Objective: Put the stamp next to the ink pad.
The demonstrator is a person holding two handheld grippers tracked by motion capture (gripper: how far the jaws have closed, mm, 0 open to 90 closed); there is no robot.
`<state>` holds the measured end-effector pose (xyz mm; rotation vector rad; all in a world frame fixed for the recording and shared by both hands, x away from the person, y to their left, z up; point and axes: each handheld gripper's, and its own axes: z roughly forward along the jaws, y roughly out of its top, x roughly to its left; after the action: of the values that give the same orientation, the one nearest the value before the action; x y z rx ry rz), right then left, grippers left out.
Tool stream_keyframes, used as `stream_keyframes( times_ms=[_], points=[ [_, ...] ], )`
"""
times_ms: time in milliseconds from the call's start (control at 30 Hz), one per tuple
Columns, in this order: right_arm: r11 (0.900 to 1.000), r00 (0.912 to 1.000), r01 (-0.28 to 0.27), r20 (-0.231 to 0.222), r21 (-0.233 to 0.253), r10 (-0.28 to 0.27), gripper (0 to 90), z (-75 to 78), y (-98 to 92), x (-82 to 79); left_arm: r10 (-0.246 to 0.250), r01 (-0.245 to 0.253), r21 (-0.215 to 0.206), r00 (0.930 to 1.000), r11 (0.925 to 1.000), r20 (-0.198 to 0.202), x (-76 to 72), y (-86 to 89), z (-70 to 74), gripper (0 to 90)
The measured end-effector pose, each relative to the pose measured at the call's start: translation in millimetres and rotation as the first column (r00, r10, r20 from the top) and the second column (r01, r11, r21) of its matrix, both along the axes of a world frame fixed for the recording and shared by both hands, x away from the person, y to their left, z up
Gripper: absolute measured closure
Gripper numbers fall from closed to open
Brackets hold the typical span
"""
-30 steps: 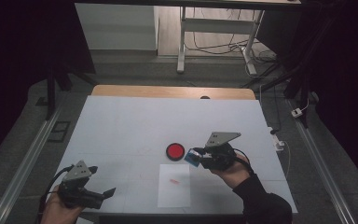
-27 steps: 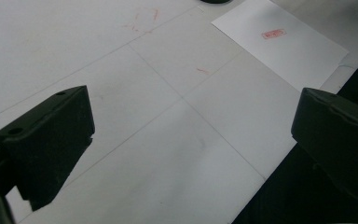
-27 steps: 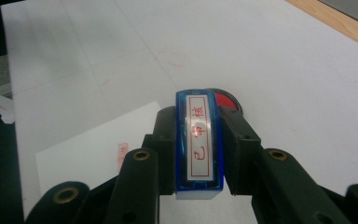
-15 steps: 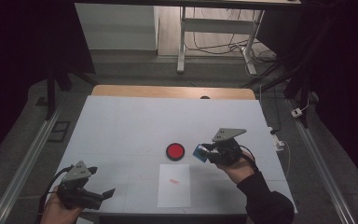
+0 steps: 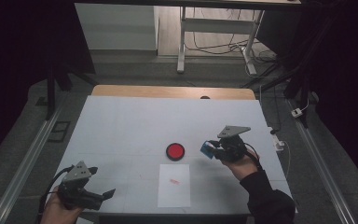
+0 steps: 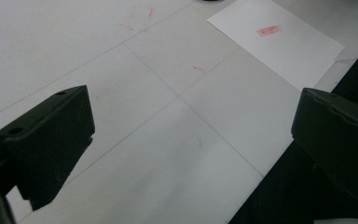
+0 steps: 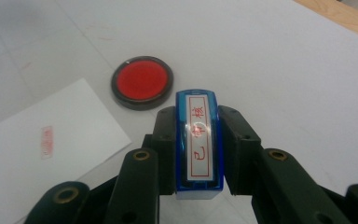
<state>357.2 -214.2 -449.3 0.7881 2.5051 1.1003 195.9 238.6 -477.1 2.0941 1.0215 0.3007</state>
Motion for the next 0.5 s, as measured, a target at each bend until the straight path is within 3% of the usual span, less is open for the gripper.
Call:
stream_keyframes(
  times_ms=[500],
  points=[
    [0.997, 0.9970, 0.077, -0.008, -0.008, -0.078, 70.1, -5.9, -18.2, 13.4, -0.003, 0.003, 0.002, 1.0000, 1.0000, -0.002, 0.3, -0.1, -0.1, 0.0]
  ],
)
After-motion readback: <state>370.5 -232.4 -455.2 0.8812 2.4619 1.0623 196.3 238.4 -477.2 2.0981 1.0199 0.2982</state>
